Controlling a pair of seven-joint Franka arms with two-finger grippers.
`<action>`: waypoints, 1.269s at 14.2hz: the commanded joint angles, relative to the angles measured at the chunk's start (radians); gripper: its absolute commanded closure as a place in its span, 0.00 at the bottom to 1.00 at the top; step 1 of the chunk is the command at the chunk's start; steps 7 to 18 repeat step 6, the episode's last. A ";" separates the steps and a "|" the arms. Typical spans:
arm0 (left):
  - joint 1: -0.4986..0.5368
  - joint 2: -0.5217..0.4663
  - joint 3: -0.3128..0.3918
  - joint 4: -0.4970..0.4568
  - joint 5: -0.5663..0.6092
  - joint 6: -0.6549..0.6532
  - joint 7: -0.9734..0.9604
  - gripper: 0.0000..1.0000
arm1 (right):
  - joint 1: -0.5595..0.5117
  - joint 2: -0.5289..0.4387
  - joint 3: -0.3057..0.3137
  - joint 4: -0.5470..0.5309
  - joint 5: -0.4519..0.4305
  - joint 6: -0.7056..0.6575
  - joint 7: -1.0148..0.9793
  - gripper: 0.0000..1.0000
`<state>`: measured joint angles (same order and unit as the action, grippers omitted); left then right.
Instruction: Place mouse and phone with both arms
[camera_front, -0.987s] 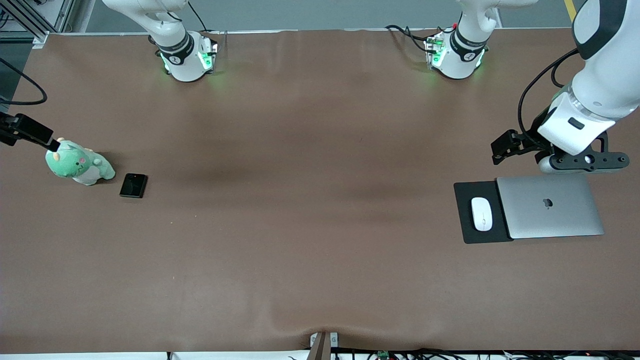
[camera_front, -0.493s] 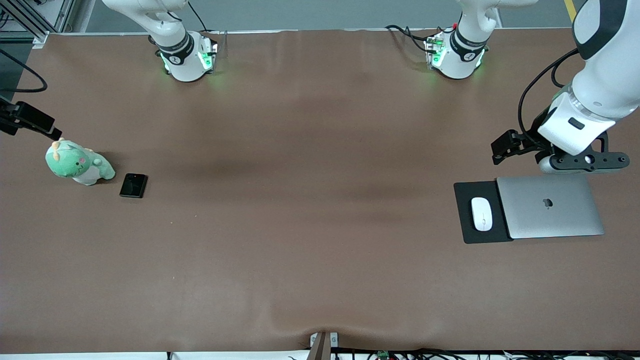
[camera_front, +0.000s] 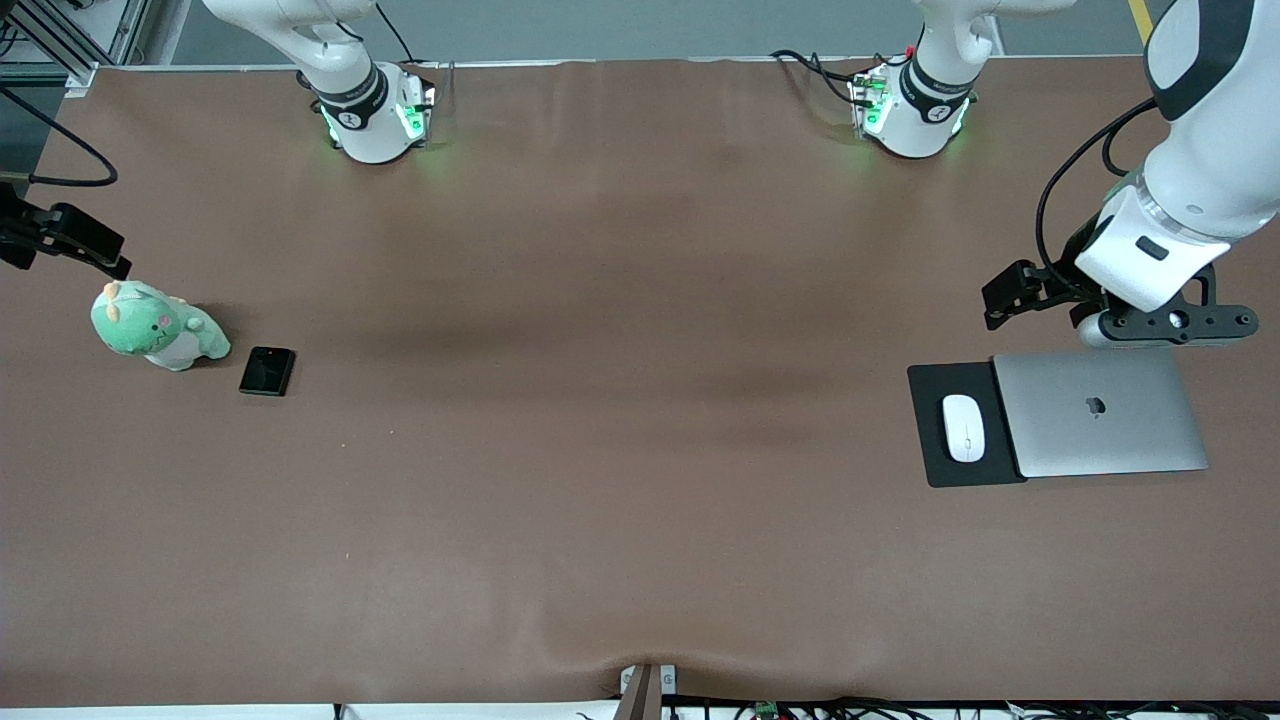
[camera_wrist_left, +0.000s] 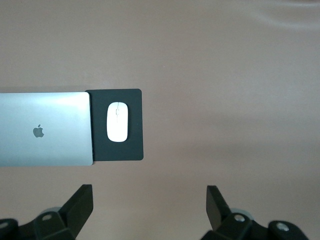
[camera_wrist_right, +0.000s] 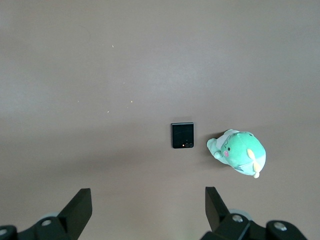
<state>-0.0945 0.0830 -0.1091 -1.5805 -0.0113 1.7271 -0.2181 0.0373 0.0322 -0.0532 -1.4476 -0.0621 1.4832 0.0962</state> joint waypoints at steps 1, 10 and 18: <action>0.002 0.011 -0.003 0.025 0.020 -0.024 0.005 0.00 | 0.003 -0.003 -0.002 0.013 -0.018 -0.014 0.016 0.00; 0.001 -0.006 -0.003 0.002 0.020 -0.024 0.006 0.00 | -0.001 -0.003 -0.005 0.009 -0.018 -0.017 0.008 0.00; 0.001 -0.006 -0.003 0.002 0.020 -0.024 0.006 0.00 | -0.001 -0.003 -0.005 0.009 -0.018 -0.017 0.008 0.00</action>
